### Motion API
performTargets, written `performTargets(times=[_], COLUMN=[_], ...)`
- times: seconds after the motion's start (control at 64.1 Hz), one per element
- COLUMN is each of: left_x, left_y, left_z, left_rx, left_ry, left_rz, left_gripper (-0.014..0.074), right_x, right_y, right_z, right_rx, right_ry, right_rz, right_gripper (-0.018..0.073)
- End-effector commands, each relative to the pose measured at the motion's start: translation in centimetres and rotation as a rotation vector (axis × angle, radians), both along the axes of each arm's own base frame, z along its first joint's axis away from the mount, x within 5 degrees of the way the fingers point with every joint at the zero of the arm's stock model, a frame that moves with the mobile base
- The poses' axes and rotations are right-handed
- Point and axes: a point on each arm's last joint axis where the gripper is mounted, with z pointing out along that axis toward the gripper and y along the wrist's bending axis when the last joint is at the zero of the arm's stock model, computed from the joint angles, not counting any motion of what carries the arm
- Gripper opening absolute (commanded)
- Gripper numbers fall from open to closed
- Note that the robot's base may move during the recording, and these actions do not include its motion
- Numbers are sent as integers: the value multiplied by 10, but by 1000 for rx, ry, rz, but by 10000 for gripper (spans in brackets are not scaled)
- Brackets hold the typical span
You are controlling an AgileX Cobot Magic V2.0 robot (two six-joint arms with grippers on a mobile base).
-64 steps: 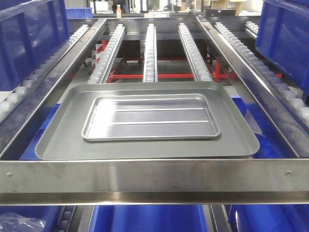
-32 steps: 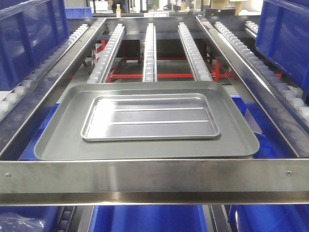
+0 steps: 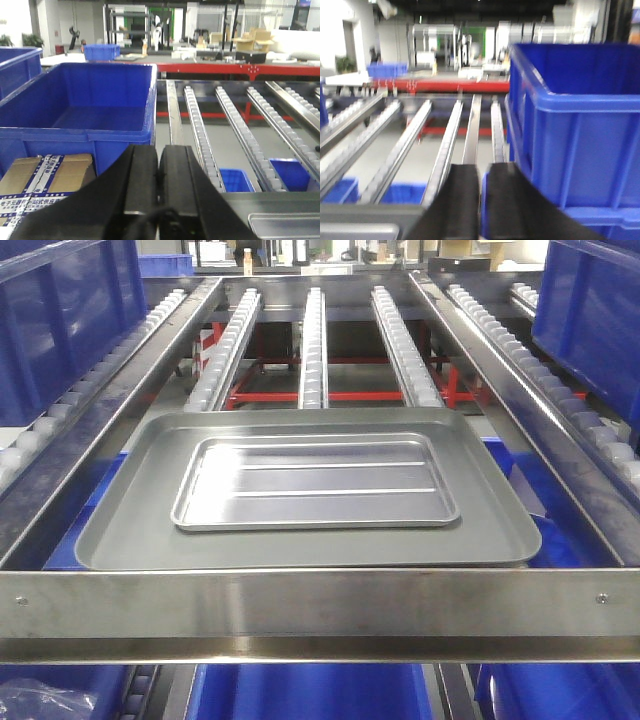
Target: Grab silver tray and place in blue box
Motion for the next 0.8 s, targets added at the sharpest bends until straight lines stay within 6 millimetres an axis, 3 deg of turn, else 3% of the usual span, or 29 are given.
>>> performTargets(times=[0.0, 0.062, 0.14, 0.327, 0.514, 0.624, 0.779], left_x=[8, 18, 24, 39, 66, 87, 119], left_y=[-1, -2, -8, -37, -87, -120, -150], left_z=[19, 16, 14, 8, 4, 5, 6], left_rx=[-18, -36, -41, -64, -137, -95, -26], left_ry=[-43, -6, 28, 140, 378, 450, 633], left_rz=[-8, -18, -92, -361, -597, -664, -678], left_gripper=[153, 270, 345, 347, 347, 347, 347], right_x=[12, 21, 33, 65, 99, 119, 145], right_y=[1, 3, 8, 32, 72, 89, 102], right_z=[23, 28, 34, 44, 39, 28, 13], right_rx=[-1, -2, -6, -36, -87, -102, -120], right_ry=[-30, 19, 101, 307, 437, 520, 682], right_rz=[12, 38, 90, 248, 421, 457, 453], right_gripper=[383, 445, 477, 480, 477, 477, 477])
